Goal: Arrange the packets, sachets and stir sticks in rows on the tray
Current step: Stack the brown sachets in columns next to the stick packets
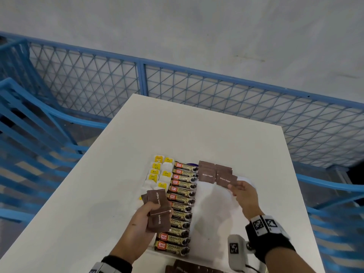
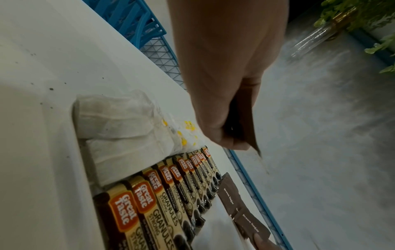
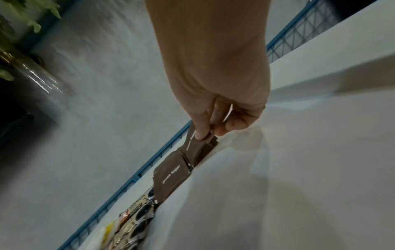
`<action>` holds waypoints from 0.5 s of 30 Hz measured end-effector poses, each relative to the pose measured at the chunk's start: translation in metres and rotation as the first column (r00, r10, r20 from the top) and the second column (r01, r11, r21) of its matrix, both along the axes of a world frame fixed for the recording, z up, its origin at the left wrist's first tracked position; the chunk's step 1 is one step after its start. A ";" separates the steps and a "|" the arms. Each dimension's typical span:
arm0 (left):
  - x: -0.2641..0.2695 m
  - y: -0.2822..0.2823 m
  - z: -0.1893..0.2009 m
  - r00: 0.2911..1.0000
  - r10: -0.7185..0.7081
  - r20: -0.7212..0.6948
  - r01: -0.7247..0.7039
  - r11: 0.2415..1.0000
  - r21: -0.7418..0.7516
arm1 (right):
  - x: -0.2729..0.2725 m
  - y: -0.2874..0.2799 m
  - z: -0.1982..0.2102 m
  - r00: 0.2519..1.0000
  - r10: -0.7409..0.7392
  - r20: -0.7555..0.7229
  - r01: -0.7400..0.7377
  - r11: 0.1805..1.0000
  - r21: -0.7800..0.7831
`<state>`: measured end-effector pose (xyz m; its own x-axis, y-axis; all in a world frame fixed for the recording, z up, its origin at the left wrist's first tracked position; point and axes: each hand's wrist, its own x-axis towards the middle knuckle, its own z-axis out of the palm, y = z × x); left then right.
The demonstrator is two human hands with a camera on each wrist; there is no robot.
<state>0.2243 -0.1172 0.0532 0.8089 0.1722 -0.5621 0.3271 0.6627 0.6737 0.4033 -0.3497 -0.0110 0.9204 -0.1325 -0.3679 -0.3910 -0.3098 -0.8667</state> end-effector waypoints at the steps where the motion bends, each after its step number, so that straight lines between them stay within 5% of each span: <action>1: 0.000 0.000 0.000 1.000 -0.008 0.006 0.008 1.000 0.005 | 0.005 -0.001 -0.001 1.000 0.003 0.011 -0.003 1.000 -0.027; 15: -0.003 -0.001 -0.002 0.998 -0.038 -0.046 0.044 0.987 0.152 | 0.010 0.015 -0.009 0.991 -0.031 0.133 0.065 0.964 -0.259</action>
<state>0.2215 -0.1183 0.0514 0.7926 0.2262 -0.5662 0.3827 0.5384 0.7508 0.4137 -0.3344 -0.0204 0.9473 -0.2539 -0.1954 -0.3036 -0.5162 -0.8009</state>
